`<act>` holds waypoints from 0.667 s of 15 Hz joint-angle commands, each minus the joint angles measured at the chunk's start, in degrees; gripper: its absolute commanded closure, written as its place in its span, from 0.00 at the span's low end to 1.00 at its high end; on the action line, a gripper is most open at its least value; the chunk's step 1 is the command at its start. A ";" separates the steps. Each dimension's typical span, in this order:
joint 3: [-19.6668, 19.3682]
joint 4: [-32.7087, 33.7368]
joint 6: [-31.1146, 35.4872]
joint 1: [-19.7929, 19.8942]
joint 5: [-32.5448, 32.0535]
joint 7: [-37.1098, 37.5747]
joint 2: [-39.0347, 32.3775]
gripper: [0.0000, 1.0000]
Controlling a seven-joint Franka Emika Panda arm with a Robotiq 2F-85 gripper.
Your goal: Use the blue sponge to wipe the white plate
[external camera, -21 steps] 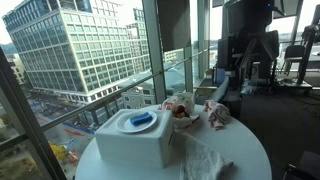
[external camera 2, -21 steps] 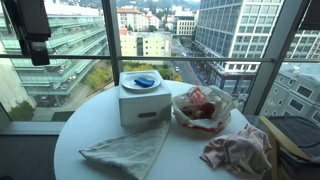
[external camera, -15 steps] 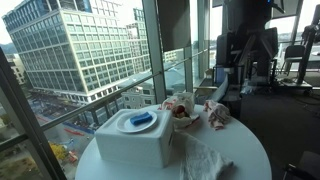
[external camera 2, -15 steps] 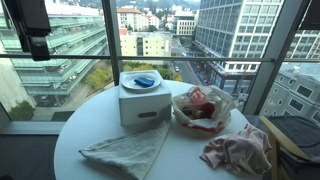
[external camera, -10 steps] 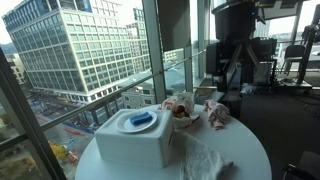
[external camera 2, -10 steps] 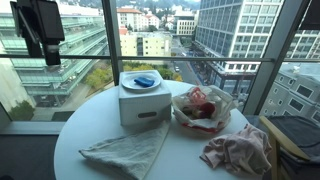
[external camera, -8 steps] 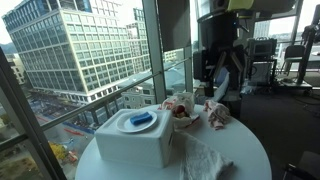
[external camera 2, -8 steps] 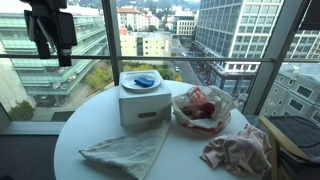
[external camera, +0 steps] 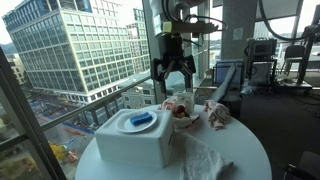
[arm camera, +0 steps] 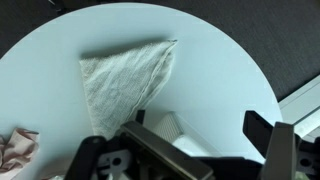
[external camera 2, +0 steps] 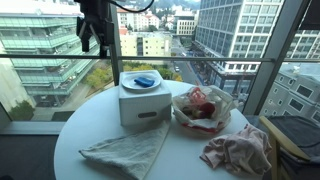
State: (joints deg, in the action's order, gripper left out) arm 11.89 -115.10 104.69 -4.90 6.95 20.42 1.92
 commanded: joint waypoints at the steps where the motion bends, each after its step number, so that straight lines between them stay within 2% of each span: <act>1: -0.95 14.27 -3.95 -1.96 -0.79 6.24 -11.34 0.00; 4: -1.46 23.35 -6.67 -4.22 -3.71 5.62 -19.10 0.00; 7: -1.91 31.97 -9.30 -6.94 -10.29 -0.93 -25.89 0.00; 10: -2.54 40.27 -12.24 -8.46 -14.27 -9.25 -31.69 0.00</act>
State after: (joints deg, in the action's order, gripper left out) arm 10.73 -86.07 97.24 -11.33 -4.00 18.62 -23.12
